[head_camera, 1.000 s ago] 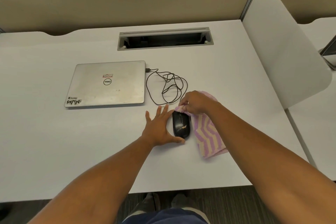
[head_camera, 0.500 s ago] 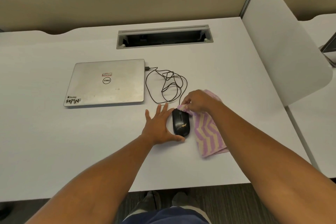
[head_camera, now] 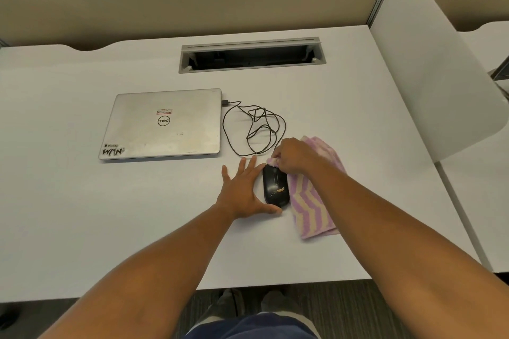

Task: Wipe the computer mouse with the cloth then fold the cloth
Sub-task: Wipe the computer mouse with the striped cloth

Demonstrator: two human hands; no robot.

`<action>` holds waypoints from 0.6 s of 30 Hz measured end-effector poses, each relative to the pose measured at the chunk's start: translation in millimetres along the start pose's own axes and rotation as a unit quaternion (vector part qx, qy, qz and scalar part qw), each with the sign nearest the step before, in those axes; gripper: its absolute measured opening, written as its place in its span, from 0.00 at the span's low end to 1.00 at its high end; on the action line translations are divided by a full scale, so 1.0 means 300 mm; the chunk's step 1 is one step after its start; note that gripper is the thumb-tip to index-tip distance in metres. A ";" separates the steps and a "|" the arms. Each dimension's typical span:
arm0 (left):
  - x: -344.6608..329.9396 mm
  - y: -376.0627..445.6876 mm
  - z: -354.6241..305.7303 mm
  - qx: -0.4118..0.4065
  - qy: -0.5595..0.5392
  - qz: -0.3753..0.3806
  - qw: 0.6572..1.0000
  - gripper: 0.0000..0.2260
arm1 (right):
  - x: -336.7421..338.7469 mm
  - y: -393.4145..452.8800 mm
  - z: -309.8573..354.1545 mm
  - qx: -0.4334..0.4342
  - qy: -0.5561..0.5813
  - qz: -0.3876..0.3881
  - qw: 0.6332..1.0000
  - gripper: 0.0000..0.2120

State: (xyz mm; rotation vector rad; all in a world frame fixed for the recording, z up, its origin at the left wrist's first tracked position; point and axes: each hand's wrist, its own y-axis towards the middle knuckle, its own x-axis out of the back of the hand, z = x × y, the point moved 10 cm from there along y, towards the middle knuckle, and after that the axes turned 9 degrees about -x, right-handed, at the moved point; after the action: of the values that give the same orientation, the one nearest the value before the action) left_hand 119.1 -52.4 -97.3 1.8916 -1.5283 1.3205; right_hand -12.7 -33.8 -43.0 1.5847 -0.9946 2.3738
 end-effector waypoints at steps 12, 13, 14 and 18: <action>0.000 0.001 0.002 -0.002 -0.008 -0.007 1.000 0.60 | -0.001 0.016 0.018 0.003 0.028 0.030 0.999 0.13; 0.000 0.000 0.001 -0.003 -0.009 -0.009 1.000 0.60 | -0.014 0.015 0.026 0.007 0.011 0.032 0.999 0.13; 0.000 -0.001 0.000 -0.004 -0.010 -0.010 1.000 0.60 | -0.021 0.013 0.036 0.015 -0.004 0.034 0.999 0.12; 0.006 -0.005 -0.005 -0.009 -0.025 -0.017 0.999 0.58 | -0.036 -0.006 0.071 0.063 0.001 0.112 0.992 0.12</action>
State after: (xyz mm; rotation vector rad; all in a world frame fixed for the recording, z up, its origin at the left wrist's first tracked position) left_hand 119.8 -51.8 -94.6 1.9450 -1.5204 1.2496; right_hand 9.4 -42.0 -46.6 1.5867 -1.0956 2.6334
